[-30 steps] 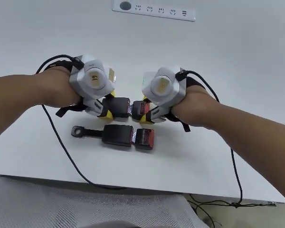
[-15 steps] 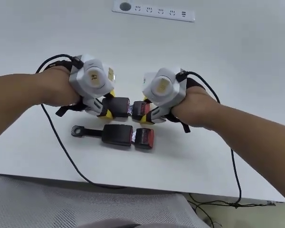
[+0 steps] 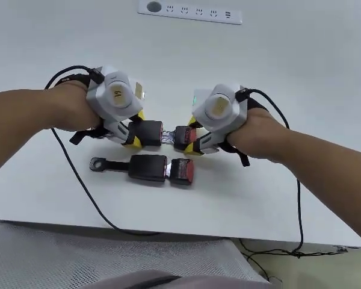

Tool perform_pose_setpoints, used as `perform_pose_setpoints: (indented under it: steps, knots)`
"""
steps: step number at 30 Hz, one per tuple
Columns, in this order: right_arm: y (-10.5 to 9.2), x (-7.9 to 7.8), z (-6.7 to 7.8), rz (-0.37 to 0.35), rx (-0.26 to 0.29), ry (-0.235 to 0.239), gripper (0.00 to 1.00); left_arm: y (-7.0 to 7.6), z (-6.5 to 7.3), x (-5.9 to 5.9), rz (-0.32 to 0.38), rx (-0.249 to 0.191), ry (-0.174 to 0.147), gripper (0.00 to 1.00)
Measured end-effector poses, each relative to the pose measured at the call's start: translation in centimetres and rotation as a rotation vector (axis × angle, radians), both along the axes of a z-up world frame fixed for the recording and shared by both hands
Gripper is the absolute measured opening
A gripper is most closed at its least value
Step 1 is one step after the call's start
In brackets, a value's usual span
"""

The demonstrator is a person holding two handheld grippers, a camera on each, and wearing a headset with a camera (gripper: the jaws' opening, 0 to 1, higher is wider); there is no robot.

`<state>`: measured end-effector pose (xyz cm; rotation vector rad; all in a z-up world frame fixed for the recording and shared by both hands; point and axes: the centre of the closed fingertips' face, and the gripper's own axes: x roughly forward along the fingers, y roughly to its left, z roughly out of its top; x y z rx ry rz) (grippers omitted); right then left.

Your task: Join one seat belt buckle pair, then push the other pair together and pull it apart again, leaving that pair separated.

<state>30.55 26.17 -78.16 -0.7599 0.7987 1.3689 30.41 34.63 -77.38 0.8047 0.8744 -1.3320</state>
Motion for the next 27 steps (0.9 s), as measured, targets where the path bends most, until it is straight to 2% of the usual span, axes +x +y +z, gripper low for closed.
perform_pose_setpoints:
  steps: [9, 15, 21, 27]
  knots:
    - [-3.6, 0.4, -0.1, -0.052, -0.025, -0.004, 0.32, 0.1, -0.3, 0.2, -0.010, -0.004, -0.003, 0.33]
    - [-7.1, -0.3, -0.2, -0.067, -0.079, -0.010, 0.32, 0.1, -0.4, 0.3, -0.014, 0.000, -0.005, 0.33]
    - [-10.0, -0.5, -0.4, -0.089, -0.122, 0.004, 0.32, 0.0, -0.2, 0.1, -0.002, -0.009, -0.011, 0.34]
    - [-11.5, -0.7, -0.5, -0.100, -0.148, 0.005, 0.32, 0.1, -0.3, 0.2, -0.004, -0.017, -0.016, 0.34]
